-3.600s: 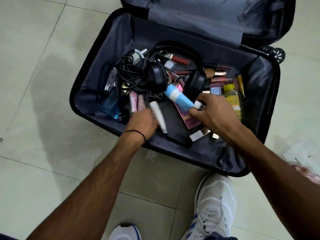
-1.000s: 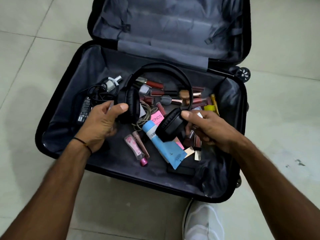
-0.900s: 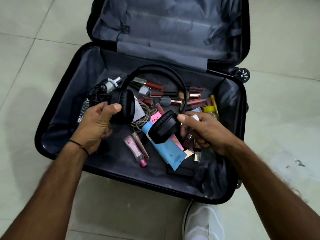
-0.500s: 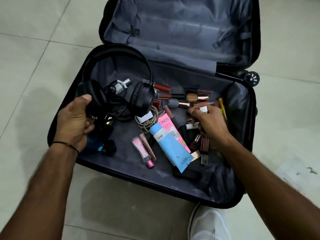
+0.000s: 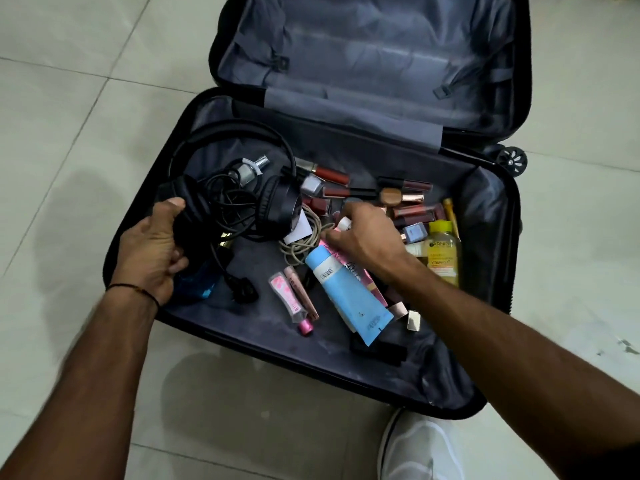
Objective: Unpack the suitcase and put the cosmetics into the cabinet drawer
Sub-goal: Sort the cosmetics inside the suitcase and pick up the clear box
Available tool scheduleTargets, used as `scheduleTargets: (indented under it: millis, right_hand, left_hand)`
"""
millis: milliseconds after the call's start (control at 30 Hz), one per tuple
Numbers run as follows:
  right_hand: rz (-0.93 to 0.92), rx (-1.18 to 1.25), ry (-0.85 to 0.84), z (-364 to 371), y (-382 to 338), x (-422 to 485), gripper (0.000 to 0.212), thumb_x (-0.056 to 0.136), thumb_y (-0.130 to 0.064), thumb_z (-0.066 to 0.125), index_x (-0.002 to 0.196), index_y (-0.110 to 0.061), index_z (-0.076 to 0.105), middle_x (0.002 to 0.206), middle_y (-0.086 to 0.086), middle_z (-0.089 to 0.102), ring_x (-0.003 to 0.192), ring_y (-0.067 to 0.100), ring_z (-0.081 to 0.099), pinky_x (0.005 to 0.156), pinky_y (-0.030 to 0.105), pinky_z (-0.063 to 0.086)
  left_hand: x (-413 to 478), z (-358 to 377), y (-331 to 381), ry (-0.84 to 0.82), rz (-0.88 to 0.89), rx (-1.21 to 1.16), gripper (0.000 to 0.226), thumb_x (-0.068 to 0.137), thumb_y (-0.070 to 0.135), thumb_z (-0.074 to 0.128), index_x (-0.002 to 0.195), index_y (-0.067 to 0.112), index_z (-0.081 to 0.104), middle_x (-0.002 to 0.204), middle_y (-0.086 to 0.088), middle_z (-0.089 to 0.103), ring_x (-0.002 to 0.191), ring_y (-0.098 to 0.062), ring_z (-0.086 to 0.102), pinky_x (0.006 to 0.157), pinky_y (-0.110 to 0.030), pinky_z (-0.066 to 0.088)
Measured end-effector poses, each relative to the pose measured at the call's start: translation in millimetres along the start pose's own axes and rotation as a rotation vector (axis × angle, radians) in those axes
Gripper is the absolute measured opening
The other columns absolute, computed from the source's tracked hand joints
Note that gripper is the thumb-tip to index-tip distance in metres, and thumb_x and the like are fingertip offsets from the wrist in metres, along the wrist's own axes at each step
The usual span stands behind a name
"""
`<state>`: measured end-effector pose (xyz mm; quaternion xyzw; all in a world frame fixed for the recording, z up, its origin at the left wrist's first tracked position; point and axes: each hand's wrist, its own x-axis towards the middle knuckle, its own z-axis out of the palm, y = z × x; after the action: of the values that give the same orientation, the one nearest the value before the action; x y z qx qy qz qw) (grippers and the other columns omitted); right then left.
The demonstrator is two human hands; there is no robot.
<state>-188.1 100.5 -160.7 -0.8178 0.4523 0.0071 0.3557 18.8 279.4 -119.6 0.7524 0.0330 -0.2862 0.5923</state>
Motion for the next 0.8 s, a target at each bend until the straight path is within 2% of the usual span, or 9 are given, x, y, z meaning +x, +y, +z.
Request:
scheduleTargets:
  millis: [133,233,367,433,500,533,600,700,800]
  right_hand:
    - [0.046,-0.021,-0.002,0,5,-3,0.052,0.081,-0.051,0.074,0.12,-0.021,0.057,0.118,0.003,0.063,0.101,0.024,0.062,0.083,0.039,0.052]
    - [0.092,0.073,-0.052,-8,13,-9,0.056,0.082,-0.047,0.076,0.127,-0.02,0.056,0.121,0.0,0.066,0.101,0.02,0.064,0.087,0.038,0.053]
    - [0.107,0.068,-0.138,-14,17,-16,0.047,0.083,-0.04,0.078,0.118,-0.017,0.057,0.106,-0.002,0.066,0.088,0.019,0.062,0.07,0.031,0.044]
    - [0.125,0.064,-0.168,-13,19,-18,0.039,0.083,-0.04,0.079,0.107,-0.016,0.059,0.098,0.002,0.07,0.084,0.02,0.065,0.065,0.032,0.046]
    - [0.143,0.079,-0.183,-10,20,-20,0.034,0.083,-0.039,0.079,0.1,-0.015,0.061,0.093,0.005,0.071,0.082,0.022,0.066,0.065,0.032,0.048]
    - [0.146,0.094,-0.19,-9,20,-21,0.033,0.083,-0.038,0.079,0.099,-0.014,0.061,0.093,0.006,0.071,0.083,0.022,0.067,0.066,0.033,0.049]
    - [0.148,0.129,-0.217,-8,16,-23,0.032,0.084,-0.034,0.079,0.099,-0.012,0.062,0.093,0.006,0.071,0.084,0.022,0.068,0.068,0.034,0.051]
    - [0.156,0.149,-0.254,-9,12,-24,0.031,0.083,-0.031,0.081,0.096,-0.009,0.064,0.091,0.006,0.072,0.083,0.022,0.069,0.068,0.034,0.052]
    - [0.195,0.188,-0.274,-10,11,-23,0.033,0.08,-0.031,0.083,0.095,-0.007,0.066,0.09,0.007,0.073,0.083,0.022,0.069,0.07,0.036,0.054]
  left_hand:
    - [6,-4,1,-0.031,0.003,0.049,0.028,0.082,0.042,0.068,0.074,0.026,0.047,0.062,0.002,0.029,0.035,-0.005,0.025,0.035,-0.011,0.016]
    - [10,-5,1,-0.049,-0.002,0.074,0.036,0.076,0.052,0.072,0.072,0.027,0.047,0.063,0.002,0.031,0.036,-0.006,0.024,0.035,-0.012,0.017]
    - [9,-3,-2,-0.035,0.015,0.127,0.045,0.076,0.059,0.073,0.069,0.026,0.044,0.063,0.0,0.034,0.036,-0.007,0.026,0.036,-0.013,0.02]
    - [4,-1,1,0.006,0.068,0.201,0.047,0.079,0.061,0.07,0.067,0.024,0.044,0.059,0.002,0.037,0.039,-0.009,0.032,0.038,-0.016,0.028]
    - [-2,0,1,0.133,0.228,0.468,0.048,0.08,0.065,0.066,0.082,0.018,0.059,0.07,0.0,0.053,0.058,-0.018,0.049,0.058,-0.03,0.043]
    - [-7,2,3,0.223,0.333,0.624,0.051,0.081,0.062,0.066,0.1,0.014,0.063,0.089,-0.006,0.059,0.075,-0.023,0.054,0.071,-0.033,0.044]
    - [-21,8,7,0.303,0.573,0.739,0.056,0.085,0.049,0.069,0.122,0.009,0.056,0.118,-0.017,0.052,0.097,-0.026,0.053,0.085,-0.03,0.041]
    - [-38,26,11,0.233,0.812,0.715,0.045,0.087,0.031,0.069,0.122,0.007,0.056,0.12,-0.019,0.048,0.095,-0.019,0.05,0.086,-0.02,0.04]
    - [-49,45,2,0.095,0.905,0.698,0.033,0.087,0.02,0.067,0.116,0.007,0.06,0.11,-0.016,0.053,0.085,-0.007,0.044,0.082,-0.013,0.036]
